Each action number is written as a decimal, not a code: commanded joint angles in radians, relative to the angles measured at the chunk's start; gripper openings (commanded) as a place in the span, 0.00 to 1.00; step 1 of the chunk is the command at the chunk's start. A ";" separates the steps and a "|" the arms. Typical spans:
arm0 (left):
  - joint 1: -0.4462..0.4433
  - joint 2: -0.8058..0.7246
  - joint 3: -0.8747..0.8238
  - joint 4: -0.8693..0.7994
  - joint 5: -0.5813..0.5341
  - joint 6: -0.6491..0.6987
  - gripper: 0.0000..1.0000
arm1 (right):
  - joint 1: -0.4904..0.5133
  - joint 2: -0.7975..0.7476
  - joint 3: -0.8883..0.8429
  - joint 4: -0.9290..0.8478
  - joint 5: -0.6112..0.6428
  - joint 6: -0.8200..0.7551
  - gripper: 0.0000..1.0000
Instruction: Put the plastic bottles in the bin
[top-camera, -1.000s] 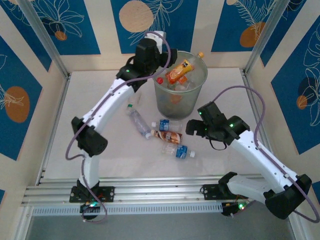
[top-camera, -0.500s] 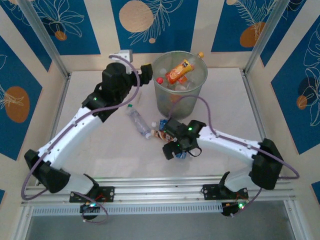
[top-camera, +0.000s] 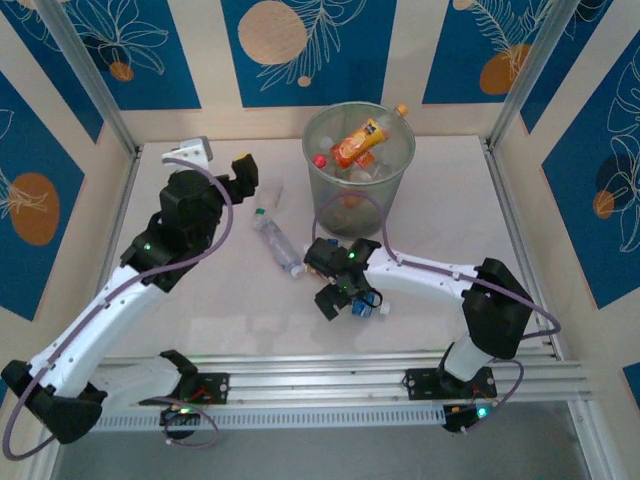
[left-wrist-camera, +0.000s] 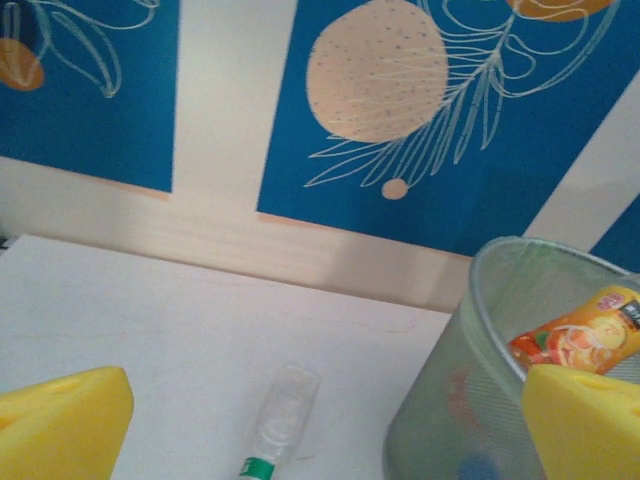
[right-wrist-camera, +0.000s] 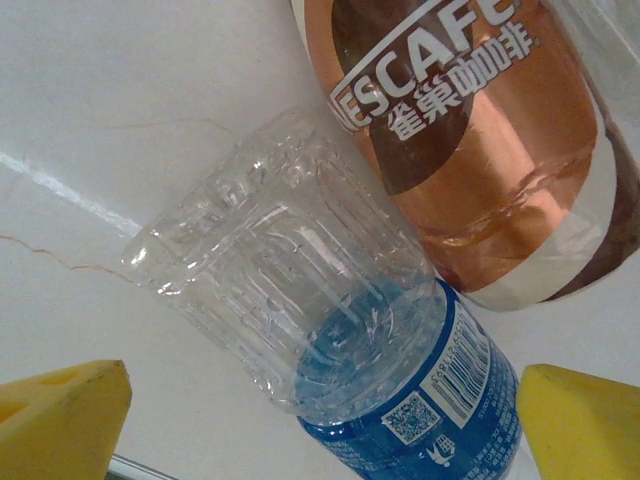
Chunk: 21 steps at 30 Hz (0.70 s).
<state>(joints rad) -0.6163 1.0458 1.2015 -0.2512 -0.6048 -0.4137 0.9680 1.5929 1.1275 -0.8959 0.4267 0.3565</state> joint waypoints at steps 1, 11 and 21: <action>0.018 -0.030 -0.026 -0.028 -0.068 -0.021 1.00 | -0.011 0.005 -0.022 0.019 0.006 -0.021 0.99; 0.044 -0.074 -0.047 -0.054 -0.100 -0.041 0.99 | -0.018 0.009 -0.079 0.039 -0.008 0.004 0.99; 0.065 -0.082 -0.051 -0.065 -0.100 -0.054 1.00 | -0.010 0.066 -0.106 0.070 -0.013 0.015 1.00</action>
<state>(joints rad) -0.5663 0.9775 1.1538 -0.3065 -0.6865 -0.4488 0.9554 1.6394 1.0309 -0.8299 0.4259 0.3580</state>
